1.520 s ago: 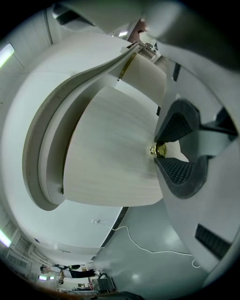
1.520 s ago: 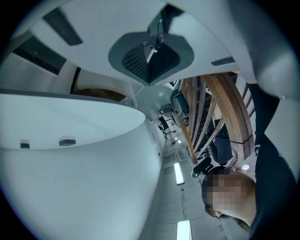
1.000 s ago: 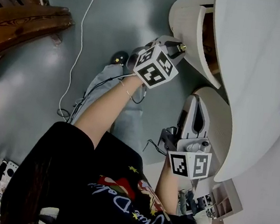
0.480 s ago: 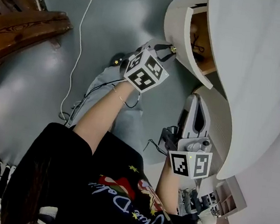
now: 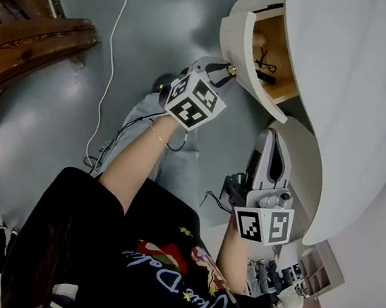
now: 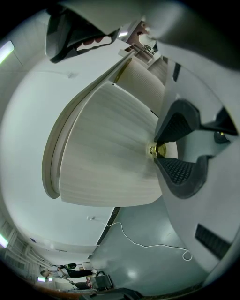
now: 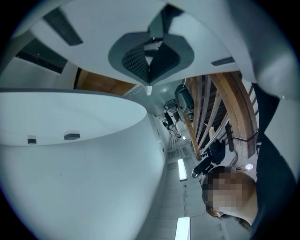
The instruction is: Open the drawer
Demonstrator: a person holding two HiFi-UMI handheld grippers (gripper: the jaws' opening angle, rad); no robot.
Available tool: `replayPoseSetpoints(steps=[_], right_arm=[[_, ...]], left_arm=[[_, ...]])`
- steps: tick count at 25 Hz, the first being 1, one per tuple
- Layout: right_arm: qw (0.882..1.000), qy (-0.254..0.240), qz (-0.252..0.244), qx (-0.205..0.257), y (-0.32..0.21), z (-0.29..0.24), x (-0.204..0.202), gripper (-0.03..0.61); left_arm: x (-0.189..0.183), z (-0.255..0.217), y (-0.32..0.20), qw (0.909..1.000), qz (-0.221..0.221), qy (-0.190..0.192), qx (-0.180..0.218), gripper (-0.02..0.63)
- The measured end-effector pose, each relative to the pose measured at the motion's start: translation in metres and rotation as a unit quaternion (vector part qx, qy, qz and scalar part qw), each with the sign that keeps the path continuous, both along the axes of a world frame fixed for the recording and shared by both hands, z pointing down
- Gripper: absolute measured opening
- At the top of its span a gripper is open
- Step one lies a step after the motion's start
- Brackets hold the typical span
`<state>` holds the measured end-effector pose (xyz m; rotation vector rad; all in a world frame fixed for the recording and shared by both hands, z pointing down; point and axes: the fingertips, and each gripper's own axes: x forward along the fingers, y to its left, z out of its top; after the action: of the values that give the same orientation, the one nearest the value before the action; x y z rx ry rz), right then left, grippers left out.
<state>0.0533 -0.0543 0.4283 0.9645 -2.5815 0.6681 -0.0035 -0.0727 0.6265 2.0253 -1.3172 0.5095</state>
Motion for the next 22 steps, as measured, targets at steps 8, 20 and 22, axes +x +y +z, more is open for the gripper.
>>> replayPoseSetpoints(steps=[8, 20, 22], right_arm=[[1.000, -0.001, 0.009, 0.002, -0.006, -0.007, -0.002, 0.002], [1.000, -0.003, 0.015, 0.000, -0.012, -0.010, -0.004, 0.002], [1.000, -0.003, 0.014, 0.001, -0.007, -0.009, -0.006, 0.002]], left_arm=[[-0.002, -0.003, 0.009, 0.9999, 0.008, 0.001, -0.008, 0.103], [-0.005, -0.004, 0.021, 0.9998, 0.011, 0.003, -0.017, 0.101], [-0.007, -0.002, 0.030, 0.9998, 0.009, 0.004, -0.019, 0.101]])
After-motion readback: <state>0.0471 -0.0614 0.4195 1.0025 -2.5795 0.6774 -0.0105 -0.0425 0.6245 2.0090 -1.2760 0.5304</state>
